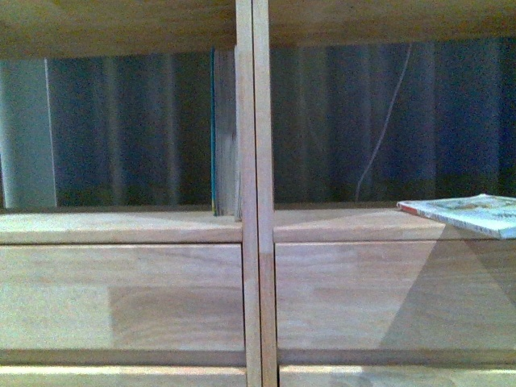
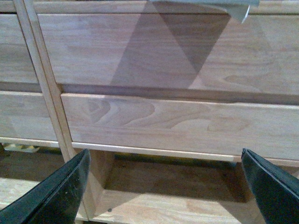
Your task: Organize books on shelf
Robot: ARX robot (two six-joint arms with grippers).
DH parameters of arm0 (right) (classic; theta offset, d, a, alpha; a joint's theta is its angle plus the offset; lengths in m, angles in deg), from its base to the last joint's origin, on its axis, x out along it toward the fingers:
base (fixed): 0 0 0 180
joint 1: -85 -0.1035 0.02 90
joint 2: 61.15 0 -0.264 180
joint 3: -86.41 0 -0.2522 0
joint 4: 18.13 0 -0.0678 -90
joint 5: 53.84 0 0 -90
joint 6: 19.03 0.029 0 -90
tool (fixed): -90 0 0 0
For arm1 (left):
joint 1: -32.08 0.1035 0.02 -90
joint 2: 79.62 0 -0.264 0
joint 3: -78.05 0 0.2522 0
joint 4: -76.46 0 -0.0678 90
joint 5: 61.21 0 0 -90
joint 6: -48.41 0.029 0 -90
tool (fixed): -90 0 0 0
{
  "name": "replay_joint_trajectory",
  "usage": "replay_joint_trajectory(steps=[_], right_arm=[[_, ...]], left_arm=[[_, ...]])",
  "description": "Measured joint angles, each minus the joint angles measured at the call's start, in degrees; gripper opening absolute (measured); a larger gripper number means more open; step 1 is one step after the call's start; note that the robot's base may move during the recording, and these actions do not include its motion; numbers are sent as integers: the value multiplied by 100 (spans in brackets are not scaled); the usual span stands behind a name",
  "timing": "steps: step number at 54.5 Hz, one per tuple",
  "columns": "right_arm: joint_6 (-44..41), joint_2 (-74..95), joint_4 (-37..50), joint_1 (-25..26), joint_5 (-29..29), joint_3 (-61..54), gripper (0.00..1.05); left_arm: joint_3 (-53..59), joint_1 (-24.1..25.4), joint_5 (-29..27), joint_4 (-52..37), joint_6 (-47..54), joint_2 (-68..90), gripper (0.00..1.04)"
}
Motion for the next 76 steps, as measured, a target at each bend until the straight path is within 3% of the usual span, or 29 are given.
replay_joint_trajectory(steps=[25,29,31,34,37,39,45,51,55,64,76], right_arm=[[31,28,24,-31,142,0,98],[479,581,490,-649,2151,61,98],[1003,1047,444,-1067,3547,179,98],[1644,1541,133,-1305,4815,297,98],[2284,1978,-332,-1292,5757,411,98],[2813,2210,-592,-1226,5952,492,98],[4419,3027,-868,-1008,5390,920,98],[5683,3967,-404,-837,4590,1349,98],[6588,4833,129,-643,3716,1770,98],[7390,6011,763,-363,2887,2350,98],[8059,7342,1399,-138,2256,3082,98]], left_arm=[[0,0,0,-2,0,2,97],[0,-2,-2,0,0,2,97],[0,0,0,0,0,0,97],[0,0,9,0,0,2,97],[0,0,0,0,0,0,97],[0,0,0,0,0,2,97],[0,0,2,0,0,0,97],[0,0,0,0,0,0,97],[0,0,2,0,0,0,97],[0,0,2,-2,0,0,97],[0,0,0,0,0,0,97]])
